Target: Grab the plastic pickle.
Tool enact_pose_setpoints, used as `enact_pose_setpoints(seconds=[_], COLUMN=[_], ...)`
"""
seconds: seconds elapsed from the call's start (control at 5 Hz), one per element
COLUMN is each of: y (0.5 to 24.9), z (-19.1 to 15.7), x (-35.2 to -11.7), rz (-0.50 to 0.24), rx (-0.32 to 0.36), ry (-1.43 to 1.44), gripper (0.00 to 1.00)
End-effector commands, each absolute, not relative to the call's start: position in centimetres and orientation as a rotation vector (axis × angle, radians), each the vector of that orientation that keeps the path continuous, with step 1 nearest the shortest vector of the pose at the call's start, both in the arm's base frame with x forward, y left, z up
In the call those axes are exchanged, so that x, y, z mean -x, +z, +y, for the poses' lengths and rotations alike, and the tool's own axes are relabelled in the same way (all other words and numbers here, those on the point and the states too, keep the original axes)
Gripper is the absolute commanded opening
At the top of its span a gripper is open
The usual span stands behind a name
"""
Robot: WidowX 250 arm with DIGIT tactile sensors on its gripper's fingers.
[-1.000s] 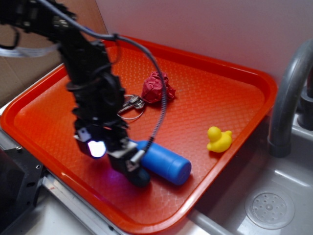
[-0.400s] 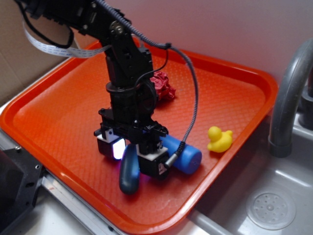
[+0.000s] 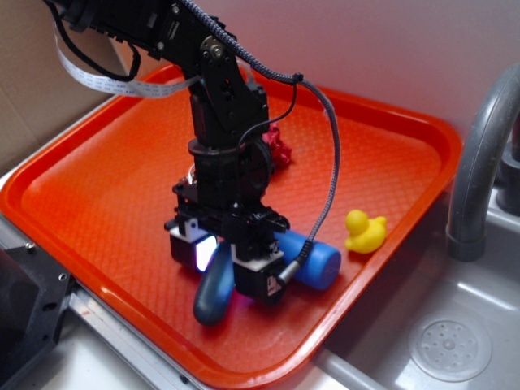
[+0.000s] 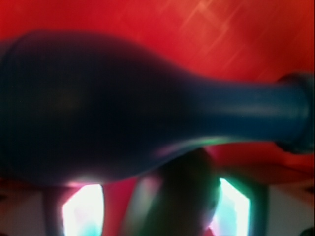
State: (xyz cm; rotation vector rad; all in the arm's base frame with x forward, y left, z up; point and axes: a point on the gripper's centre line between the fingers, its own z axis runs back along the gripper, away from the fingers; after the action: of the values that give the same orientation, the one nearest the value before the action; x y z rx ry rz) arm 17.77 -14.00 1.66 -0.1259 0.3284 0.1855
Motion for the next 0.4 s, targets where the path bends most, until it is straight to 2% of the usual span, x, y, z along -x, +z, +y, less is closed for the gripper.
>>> enact_pose_setpoints(seconds=[0.0,0.2], y=[1.7,4.7], z=[-14.3,-13.7], x=[-17.3,-17.4], rz=[0.32,0.148], rx=[0.138,0.099], ry=[0.214,0.062], gripper=[0.0,0.0])
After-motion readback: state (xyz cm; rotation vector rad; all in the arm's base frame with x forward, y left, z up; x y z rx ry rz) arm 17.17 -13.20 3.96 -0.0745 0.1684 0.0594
